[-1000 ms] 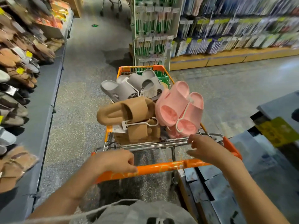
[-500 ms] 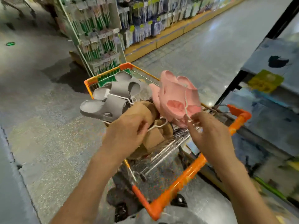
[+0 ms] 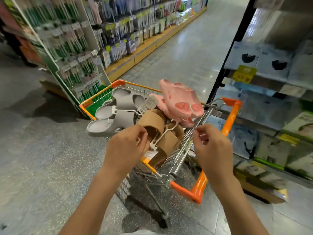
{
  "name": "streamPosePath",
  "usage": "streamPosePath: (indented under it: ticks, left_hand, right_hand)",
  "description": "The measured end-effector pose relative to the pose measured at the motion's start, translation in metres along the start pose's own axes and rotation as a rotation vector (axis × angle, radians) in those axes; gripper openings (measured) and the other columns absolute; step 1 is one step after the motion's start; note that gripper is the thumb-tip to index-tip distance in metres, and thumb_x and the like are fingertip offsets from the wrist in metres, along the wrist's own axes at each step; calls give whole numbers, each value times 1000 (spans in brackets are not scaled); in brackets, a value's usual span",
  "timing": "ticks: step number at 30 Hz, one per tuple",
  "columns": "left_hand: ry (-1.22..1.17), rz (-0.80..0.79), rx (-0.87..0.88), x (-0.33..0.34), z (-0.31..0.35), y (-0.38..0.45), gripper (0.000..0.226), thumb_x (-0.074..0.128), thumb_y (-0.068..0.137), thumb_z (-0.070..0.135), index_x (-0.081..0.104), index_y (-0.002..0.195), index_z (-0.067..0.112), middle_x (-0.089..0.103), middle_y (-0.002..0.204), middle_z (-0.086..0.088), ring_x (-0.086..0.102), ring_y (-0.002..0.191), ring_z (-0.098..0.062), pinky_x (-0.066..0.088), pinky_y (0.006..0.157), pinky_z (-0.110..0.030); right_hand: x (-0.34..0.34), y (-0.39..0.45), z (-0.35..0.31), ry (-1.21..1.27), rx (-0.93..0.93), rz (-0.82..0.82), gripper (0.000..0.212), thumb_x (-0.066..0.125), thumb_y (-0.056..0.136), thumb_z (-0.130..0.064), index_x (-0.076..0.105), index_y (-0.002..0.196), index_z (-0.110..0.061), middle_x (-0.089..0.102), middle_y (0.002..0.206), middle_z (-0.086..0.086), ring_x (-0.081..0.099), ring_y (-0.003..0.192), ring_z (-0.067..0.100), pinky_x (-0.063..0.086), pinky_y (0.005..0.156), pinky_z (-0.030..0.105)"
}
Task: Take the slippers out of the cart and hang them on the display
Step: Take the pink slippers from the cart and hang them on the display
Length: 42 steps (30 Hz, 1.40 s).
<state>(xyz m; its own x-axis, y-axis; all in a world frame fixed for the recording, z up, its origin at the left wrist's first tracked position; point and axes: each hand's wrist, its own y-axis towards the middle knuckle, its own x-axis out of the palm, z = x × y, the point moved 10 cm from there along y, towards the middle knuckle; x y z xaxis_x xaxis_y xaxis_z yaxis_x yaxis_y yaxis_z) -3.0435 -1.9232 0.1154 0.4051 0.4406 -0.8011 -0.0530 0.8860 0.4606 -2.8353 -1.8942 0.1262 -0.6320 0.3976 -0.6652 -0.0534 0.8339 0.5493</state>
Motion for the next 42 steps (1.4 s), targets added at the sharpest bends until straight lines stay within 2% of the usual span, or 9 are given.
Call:
streamPosePath:
  ticks: [8,13,15,19,24,29,34,39,42]
  left_hand:
    - [-121,-87,-17,32,-17,73,12,57,91,21,64,94,12,66,83,-2,61,75,-21,48,65,-32]
    - [-162,-200,69,98,-14,171,23,52,93,23,58,110,7,62,107,-10,58,97,-28,43,81,-36]
    - [-200,-282,135,129,-4,200,28,52,93,21,55,115,5,59,114,-13,54,105,-30,40,86,-37]
    - [-157,-422,266,181,18,235,37,47,95,24,46,128,6,49,128,-14,43,120,-29,35,95,-36]
    - [35,-624,425,246,35,252,44,43,97,29,36,134,7,42,131,-15,41,120,-31,40,93,-39]
    - [159,-796,450,302,30,252,53,44,96,39,34,138,8,36,140,-14,34,128,-32,38,99,-46]
    - [282,-745,332,318,15,257,48,41,97,36,40,136,8,41,133,-12,36,120,-32,41,88,-40]
    - [175,-784,311,325,16,261,41,40,97,29,47,128,4,44,130,-13,54,109,-31,45,82,-35]
    - [108,-783,267,322,13,269,41,41,95,26,48,127,1,46,131,-16,56,106,-32,42,77,-33]
  right_hand:
    - [29,16,25,41,262,12,16,58,90,-21,57,100,-9,65,84,5,63,72,26,51,63,39]
    - [51,62,66,160,557,292,32,53,92,-21,45,121,-7,52,116,9,53,102,23,40,80,25]
    - [71,79,85,186,673,342,36,51,93,-20,42,123,-3,49,122,14,49,110,25,38,87,27]
    - [126,85,132,128,996,210,52,45,96,-26,29,135,5,40,138,23,44,124,36,40,99,40]
    - [163,70,169,50,1260,103,55,43,97,-28,25,136,7,42,138,23,48,121,38,44,95,42]
    - [187,60,186,81,1429,55,56,40,98,-28,25,135,10,51,131,26,50,120,39,44,91,38]
    - [205,55,194,173,1545,10,42,41,96,-22,48,127,5,53,132,22,50,122,33,42,93,31]
    - [198,44,199,254,1675,162,39,43,92,-5,47,128,7,51,134,24,49,124,35,42,97,33]
    - [182,51,189,221,1581,276,35,42,91,-3,49,123,7,56,126,24,53,117,37,45,89,34]
